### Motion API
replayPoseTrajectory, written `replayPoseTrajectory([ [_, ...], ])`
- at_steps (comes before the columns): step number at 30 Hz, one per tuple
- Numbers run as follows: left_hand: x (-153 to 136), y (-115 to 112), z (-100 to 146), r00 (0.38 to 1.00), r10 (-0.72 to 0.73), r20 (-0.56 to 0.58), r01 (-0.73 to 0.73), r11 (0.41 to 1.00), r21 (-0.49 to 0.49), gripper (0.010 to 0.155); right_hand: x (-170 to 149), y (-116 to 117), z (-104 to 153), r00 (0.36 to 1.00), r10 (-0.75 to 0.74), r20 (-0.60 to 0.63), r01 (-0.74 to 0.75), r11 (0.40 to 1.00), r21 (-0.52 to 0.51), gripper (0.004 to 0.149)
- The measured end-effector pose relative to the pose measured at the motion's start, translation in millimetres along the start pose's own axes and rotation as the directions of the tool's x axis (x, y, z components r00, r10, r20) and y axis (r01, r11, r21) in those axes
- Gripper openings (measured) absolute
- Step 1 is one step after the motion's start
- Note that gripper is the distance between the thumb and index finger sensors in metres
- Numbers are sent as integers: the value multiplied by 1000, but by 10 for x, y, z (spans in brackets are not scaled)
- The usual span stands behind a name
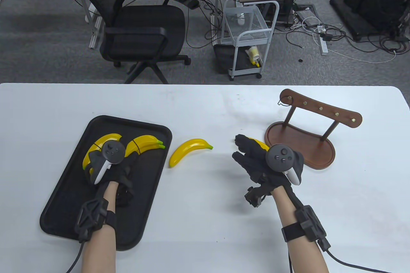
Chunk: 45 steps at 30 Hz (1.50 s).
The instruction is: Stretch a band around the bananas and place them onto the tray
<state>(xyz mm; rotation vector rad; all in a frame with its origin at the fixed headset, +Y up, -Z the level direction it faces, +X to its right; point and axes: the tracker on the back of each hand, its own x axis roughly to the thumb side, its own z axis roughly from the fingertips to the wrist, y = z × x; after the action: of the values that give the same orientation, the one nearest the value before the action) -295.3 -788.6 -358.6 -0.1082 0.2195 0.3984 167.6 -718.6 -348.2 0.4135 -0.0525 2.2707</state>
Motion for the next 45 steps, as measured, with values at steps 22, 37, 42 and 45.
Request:
replayPoseTrajectory([
  [22, 550, 714, 493, 947, 174, 270, -211, 971, 114, 65, -106, -138, 25, 999, -42, -31, 40, 998, -52, 62],
  [37, 1097, 495, 777, 815, 318, 485, -346, 938, -33, 60, -352, -181, 29, 978, -183, -103, 172, 979, -107, 61],
  [42, 1102, 357, 756, 809, 344, 477, -356, 932, -69, 60, -447, -244, 39, 964, -233, -130, 213, 965, -152, 61],
  [45, 1085, 282, 732, 808, 360, 466, -360, 928, -93, 60, -560, -315, 52, 941, -293, -167, 253, 941, -226, 61],
])
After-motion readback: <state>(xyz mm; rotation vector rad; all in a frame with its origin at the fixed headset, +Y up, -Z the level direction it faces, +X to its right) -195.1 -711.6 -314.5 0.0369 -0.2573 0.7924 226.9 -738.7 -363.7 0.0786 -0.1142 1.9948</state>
